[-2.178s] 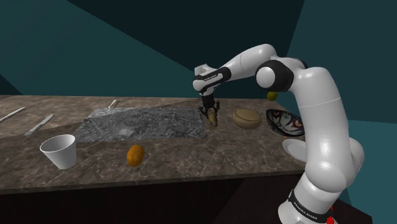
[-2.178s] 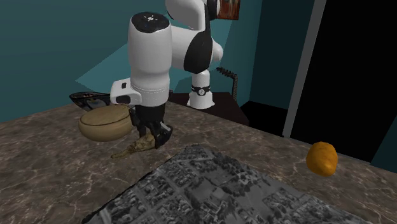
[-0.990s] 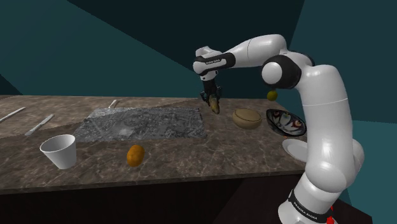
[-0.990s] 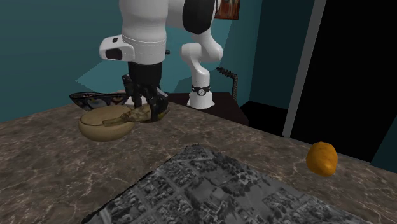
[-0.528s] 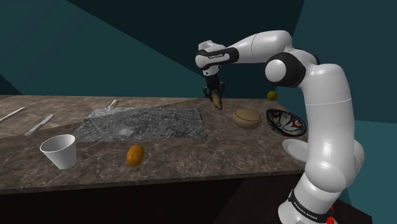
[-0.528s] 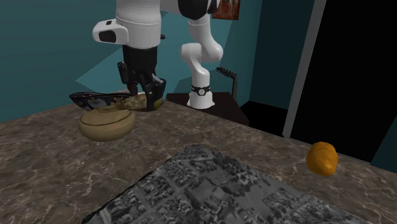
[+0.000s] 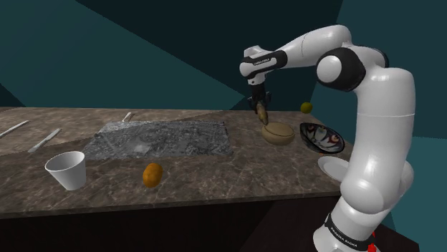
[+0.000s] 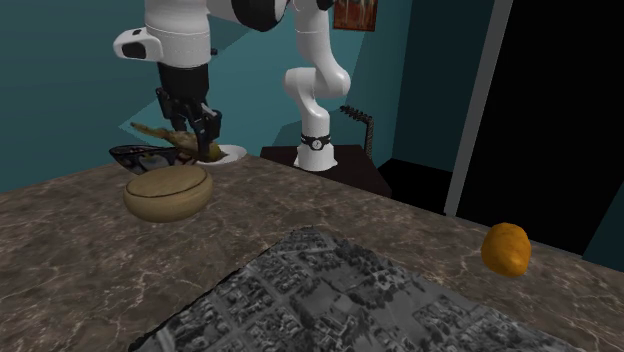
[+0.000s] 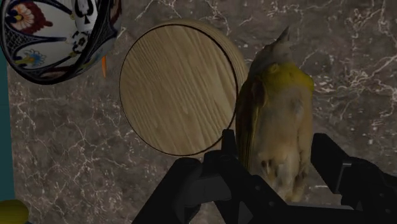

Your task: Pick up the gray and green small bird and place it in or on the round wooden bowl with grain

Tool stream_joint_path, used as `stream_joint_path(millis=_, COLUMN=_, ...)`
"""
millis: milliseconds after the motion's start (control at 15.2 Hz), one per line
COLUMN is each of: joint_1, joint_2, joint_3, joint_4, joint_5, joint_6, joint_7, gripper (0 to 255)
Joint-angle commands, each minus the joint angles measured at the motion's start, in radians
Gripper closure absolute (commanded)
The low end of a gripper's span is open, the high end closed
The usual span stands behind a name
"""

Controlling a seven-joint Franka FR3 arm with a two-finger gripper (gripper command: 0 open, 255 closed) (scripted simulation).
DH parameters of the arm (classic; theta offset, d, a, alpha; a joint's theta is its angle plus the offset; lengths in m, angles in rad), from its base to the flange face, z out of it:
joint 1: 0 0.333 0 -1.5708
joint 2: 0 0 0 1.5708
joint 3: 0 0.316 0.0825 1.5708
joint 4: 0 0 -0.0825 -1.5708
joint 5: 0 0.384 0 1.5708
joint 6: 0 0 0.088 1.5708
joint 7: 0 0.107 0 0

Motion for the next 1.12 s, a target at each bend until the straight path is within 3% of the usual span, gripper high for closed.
stream_joint_path(millis=0, joint_1=-0.025, joint_2=-0.038, joint_3=-0.015, joint_4=-0.055, joint_5=-0.008, joint_6=0.027, joint_7=-0.035, gripper=255)
stream_joint_path(millis=528, joint_1=-0.125, joint_2=-0.129, joint_3=-0.084, joint_4=-0.179, joint_5=-0.035, joint_6=0.102, joint_7=-0.184, gripper=255)
stream_joint_path(millis=1056, joint_1=-0.128, joint_2=-0.099, joint_3=-0.085, joint_4=-0.246, joint_5=-0.037, joint_6=0.197, joint_7=-0.163, gripper=255)
